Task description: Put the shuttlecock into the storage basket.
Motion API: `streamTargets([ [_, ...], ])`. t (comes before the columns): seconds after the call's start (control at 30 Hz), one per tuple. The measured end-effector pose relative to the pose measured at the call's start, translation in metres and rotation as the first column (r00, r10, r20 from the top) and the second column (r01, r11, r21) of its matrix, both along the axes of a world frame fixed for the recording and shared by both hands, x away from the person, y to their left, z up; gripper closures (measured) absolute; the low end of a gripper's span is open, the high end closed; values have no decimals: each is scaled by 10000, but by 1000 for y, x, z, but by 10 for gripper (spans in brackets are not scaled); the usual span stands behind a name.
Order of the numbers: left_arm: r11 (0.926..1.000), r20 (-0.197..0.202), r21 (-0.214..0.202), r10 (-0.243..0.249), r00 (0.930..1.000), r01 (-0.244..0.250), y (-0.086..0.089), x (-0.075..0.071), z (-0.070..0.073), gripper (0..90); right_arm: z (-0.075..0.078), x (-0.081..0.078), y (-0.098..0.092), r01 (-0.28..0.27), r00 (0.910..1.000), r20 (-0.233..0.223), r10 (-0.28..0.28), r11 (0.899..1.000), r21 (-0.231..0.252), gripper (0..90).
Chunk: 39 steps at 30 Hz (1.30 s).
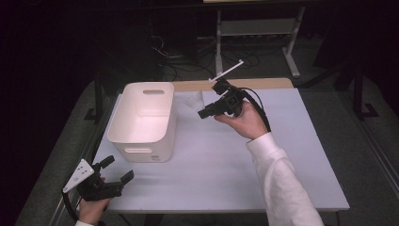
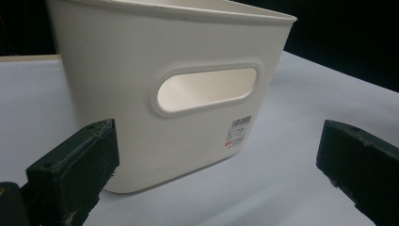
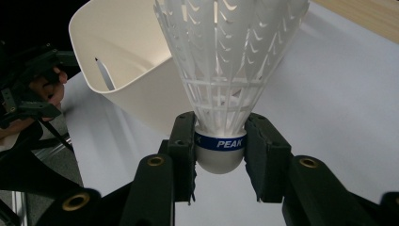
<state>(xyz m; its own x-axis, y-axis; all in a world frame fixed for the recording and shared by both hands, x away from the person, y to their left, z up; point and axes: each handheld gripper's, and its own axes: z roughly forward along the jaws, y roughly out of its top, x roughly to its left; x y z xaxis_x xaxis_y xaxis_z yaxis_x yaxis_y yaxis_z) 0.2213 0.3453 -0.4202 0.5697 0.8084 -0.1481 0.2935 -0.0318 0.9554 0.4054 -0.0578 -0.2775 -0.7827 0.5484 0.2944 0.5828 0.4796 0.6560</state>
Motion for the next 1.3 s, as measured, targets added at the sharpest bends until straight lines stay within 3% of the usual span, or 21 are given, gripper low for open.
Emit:
streamTargets([
  [0.5, 10000, 141, -73, -46, 9999, 47, 0, 1, -1, 0, 9, 1, 18, -166, 9996, 222, 166, 9999, -16, 640],
  [1.0, 9999, -26, -155, -12, 10000, 11, -1, -1, 0, 0, 16, 3, 43, -501, 9980, 393, 505, 9987, -117, 640],
  [1.03, 9992, 95, -398, 18, 10000, -14, -2, 0, -1, 0, 17, 3, 45, -490, 9983, 310, 492, 9988, -90, 641],
  [1.07, 10000, 54, -61, -52, 10000, 52, 0, 0, 0, 0, 18, 2, 47, -531, 9983, 240, 531, 9986, 2, 640],
  [1.3, 9999, 83, -90, -55, 10000, 56, 0, 0, -1, 0, 19, 4, 57, -653, 9973, 324, 655, 9978, -65, 640],
])
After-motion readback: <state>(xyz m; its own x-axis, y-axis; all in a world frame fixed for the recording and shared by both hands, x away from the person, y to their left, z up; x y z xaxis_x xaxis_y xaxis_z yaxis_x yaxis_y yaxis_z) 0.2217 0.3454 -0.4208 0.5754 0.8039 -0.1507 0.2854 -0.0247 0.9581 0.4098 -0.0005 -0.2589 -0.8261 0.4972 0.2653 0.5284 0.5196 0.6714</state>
